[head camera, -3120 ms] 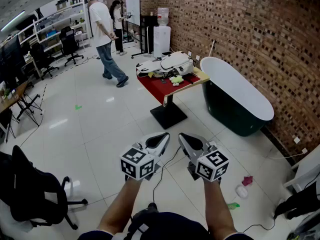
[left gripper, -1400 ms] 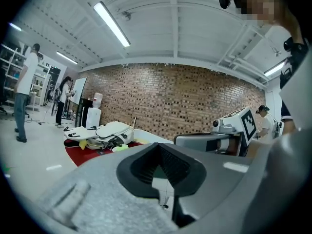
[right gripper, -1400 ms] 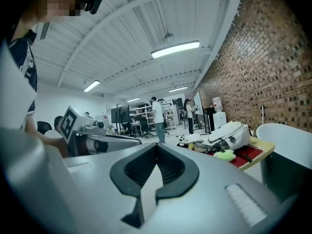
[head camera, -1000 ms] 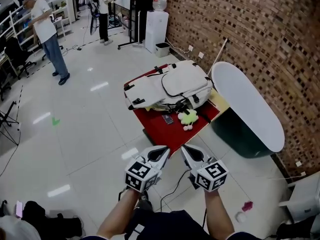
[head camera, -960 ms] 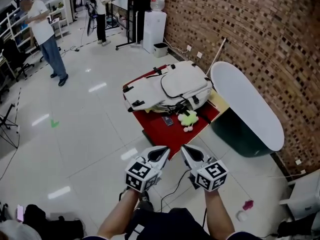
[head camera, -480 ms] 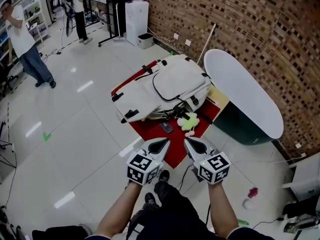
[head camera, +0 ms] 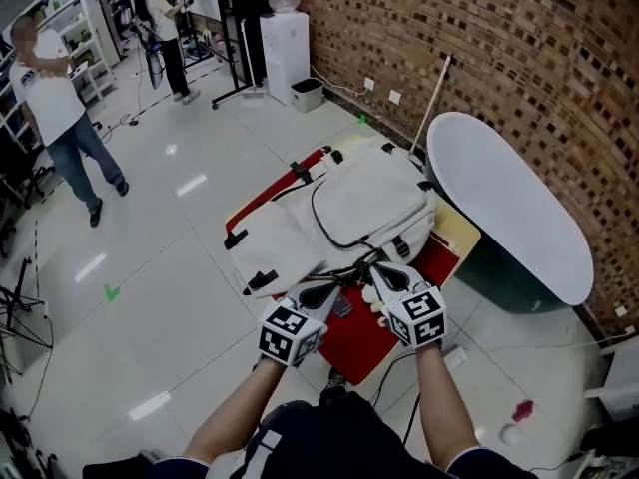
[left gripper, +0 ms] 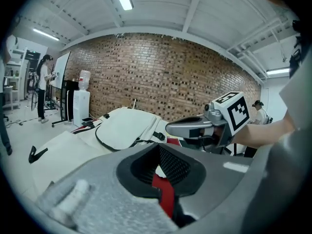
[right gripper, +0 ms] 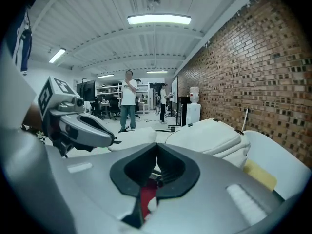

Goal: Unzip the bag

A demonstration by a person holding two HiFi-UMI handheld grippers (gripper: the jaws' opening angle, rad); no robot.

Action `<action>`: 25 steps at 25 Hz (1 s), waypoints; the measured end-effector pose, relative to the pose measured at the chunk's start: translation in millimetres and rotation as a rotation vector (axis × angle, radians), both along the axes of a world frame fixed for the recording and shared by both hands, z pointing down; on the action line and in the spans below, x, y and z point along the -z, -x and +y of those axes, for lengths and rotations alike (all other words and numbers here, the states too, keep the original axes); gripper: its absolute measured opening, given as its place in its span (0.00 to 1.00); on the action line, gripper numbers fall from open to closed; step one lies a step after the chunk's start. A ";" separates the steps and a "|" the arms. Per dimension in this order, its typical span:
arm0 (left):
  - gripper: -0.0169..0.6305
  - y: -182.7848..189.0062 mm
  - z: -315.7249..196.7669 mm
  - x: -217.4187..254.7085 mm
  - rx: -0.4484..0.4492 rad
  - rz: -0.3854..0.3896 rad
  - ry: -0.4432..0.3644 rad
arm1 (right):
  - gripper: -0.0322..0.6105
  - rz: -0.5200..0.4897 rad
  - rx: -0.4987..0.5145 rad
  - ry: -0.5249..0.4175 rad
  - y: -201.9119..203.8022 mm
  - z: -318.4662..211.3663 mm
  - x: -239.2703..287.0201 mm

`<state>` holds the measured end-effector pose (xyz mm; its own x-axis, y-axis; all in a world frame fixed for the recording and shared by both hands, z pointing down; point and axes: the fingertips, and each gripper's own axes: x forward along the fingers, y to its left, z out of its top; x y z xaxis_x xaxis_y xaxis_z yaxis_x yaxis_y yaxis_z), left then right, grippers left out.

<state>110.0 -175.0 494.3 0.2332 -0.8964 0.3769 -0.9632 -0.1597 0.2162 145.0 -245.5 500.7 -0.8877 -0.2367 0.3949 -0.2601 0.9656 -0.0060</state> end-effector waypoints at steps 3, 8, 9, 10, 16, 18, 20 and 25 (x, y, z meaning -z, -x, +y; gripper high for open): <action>0.03 16.3 -21.9 -6.5 -0.003 -0.030 0.018 | 0.05 0.067 0.017 -0.058 24.0 -34.4 -16.1; 0.03 46.9 -38.8 -14.8 -0.013 -0.069 0.061 | 0.25 0.214 0.063 -0.074 54.3 -56.5 -52.6; 0.03 54.1 -42.3 -15.0 -0.014 -0.072 0.065 | 0.23 0.253 0.064 -0.078 56.7 -59.0 -61.1; 0.03 61.2 -45.9 -13.8 -0.015 -0.068 0.066 | 0.22 0.292 0.061 -0.084 59.2 -61.8 -68.8; 0.03 107.2 -59.7 -20.4 -0.085 -0.054 0.084 | 0.23 0.514 0.003 -0.083 65.6 -70.4 -108.2; 0.03 122.6 -60.1 -27.9 -0.126 -0.041 0.095 | 0.21 0.577 -0.036 -0.062 62.2 -69.3 -119.0; 0.03 135.1 -59.6 -32.2 -0.173 -0.021 0.100 | 0.13 0.613 -0.087 -0.028 60.7 -66.9 -125.0; 0.03 162.3 -55.1 -38.0 -0.290 0.012 0.101 | 0.09 0.697 -0.240 0.031 57.6 -60.3 -122.5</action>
